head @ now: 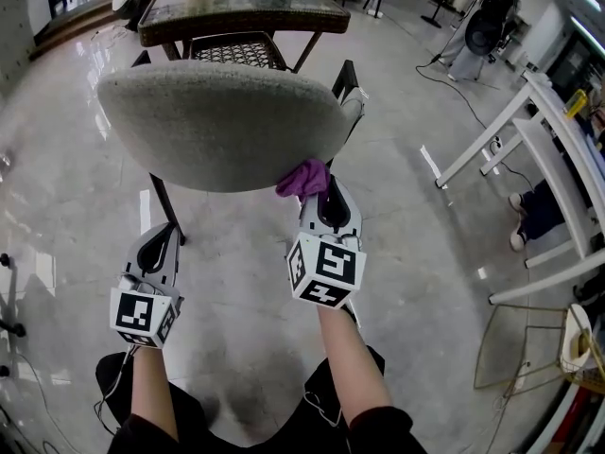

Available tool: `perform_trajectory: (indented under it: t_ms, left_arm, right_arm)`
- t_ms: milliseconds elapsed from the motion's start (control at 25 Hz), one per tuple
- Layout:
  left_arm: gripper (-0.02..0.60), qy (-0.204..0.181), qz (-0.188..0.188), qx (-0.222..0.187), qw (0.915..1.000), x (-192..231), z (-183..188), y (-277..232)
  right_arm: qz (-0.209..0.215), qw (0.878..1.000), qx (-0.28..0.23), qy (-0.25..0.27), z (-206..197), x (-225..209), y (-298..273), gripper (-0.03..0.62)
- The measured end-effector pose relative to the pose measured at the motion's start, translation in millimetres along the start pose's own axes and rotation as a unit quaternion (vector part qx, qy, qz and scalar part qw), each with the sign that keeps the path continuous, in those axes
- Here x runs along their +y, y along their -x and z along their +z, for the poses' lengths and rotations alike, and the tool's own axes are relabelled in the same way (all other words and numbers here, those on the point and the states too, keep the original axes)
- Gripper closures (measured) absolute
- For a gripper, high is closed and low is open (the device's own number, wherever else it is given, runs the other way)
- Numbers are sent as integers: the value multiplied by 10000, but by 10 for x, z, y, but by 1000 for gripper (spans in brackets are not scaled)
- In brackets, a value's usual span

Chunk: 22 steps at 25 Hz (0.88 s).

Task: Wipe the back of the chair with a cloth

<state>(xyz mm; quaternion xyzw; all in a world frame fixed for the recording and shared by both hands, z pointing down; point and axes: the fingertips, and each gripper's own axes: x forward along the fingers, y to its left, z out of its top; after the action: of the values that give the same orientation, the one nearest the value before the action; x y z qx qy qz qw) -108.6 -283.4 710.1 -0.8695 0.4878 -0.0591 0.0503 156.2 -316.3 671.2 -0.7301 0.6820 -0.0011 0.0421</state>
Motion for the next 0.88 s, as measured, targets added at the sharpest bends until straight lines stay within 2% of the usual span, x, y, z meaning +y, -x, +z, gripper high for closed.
perform_trajectory:
  t_ms: [160,320,600,880]
  left_arm:
    - [572,49,-1,68,10000,73,10,21]
    - [572,115,-45,161,9998,147,94,21]
    - [572,235,-183,442,9986,149,447,129]
    - [572,372,-195,725,9965,189,1110,295]
  right_arm:
    - [-554,9972,355,-359,-95,-355,15,519]
    - [-784,9962,310,-238,15,-542,147,519]
    - [-541,9978,394,-24,421,-455,462,519]
    - [-291,9965,784,3,1066,-301,691,519]
